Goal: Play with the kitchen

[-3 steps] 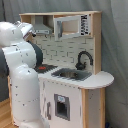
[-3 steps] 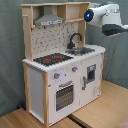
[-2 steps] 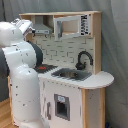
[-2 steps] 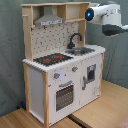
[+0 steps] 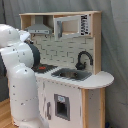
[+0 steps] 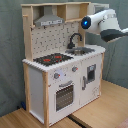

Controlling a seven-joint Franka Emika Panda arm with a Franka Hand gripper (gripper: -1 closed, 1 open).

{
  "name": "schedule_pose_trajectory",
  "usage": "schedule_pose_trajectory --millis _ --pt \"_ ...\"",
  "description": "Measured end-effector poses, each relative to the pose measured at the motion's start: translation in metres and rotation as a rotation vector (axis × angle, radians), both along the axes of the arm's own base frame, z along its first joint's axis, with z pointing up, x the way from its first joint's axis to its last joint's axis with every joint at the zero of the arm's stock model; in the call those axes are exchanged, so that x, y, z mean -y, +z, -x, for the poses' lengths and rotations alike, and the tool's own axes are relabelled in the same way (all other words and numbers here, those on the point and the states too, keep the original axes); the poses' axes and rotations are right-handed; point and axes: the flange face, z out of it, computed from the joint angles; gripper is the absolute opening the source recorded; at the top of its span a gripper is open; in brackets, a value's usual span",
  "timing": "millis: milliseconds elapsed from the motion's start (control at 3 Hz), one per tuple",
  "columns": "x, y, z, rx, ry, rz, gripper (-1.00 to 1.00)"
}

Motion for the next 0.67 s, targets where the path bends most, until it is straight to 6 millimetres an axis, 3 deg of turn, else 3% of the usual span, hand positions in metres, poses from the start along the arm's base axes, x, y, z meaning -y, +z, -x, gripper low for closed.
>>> schedule_pose_trajectory --millis 667 --pt "-0.053 -0.069 0.017 -0.112 0.145 0.093 1.00"
